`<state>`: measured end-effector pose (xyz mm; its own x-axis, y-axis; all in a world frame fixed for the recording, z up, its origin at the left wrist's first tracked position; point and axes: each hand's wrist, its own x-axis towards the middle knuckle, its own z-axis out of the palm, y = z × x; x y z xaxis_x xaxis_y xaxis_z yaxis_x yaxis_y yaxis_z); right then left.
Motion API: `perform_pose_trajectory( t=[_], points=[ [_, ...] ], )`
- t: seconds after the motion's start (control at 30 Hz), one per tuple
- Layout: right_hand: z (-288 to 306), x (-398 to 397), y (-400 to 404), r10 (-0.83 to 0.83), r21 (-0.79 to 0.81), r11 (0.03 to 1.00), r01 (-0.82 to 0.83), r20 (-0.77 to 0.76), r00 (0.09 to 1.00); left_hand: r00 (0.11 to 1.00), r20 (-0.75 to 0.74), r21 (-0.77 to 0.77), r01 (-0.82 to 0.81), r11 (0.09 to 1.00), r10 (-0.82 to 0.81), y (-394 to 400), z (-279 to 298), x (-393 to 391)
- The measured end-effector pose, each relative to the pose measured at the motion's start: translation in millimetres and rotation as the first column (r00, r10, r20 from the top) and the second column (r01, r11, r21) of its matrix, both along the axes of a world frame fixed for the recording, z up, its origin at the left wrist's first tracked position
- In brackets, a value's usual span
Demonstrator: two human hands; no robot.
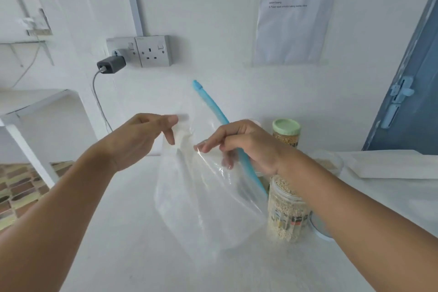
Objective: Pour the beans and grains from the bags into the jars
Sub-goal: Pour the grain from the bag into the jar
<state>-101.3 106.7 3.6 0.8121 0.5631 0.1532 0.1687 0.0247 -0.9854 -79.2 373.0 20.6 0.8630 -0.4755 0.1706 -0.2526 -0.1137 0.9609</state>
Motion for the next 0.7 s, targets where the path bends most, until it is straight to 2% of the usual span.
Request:
perform_pose_trajectory(
  t=[0.1,0.17,0.23,0.33,0.47,0.6,0.7],
  points=[
    [0.5,8.4,-13.3,-0.028,-0.214,0.976,0.048,0.095,0.995,0.998,-0.069,0.088,-0.002,0.996,0.009,10.5,-5.9,3.6],
    [-0.5,16.4,-23.5,-0.117,-0.435,0.864,0.254,0.317,0.941,0.992,-0.103,0.112,-0.061,0.992,0.072,21.0,-11.0,5.3],
    [-2.8,22.2,-29.9,-0.158,-0.524,0.75,0.403,0.449,0.879,0.988,-0.119,0.149,-0.08,0.986,0.099,30.4,-16.1,5.4],
    [-6.5,22.2,-29.1,-0.2,-0.513,0.735,0.442,0.46,0.865,0.984,-0.176,0.221,0.009,0.975,0.031,32.5,-20.1,2.6],
    [-13.3,25.1,-22.2,-0.208,-0.494,0.724,0.482,0.509,0.835,0.972,-0.232,0.165,0.079,0.983,-0.039,22.5,-28.3,-0.1],
    [-18.8,28.8,-22.4,-0.241,-0.431,0.701,0.568,0.606,0.758,0.987,-0.154,0.047,-0.049,0.998,0.055,13.7,-30.5,-0.2],
    [-24.9,22.9,-21.0,-0.38,-0.264,0.67,0.694,0.681,0.626,0.98,-0.14,-0.111,-0.157,0.981,0.141,20.0,-27.2,2.8]
  ],
)
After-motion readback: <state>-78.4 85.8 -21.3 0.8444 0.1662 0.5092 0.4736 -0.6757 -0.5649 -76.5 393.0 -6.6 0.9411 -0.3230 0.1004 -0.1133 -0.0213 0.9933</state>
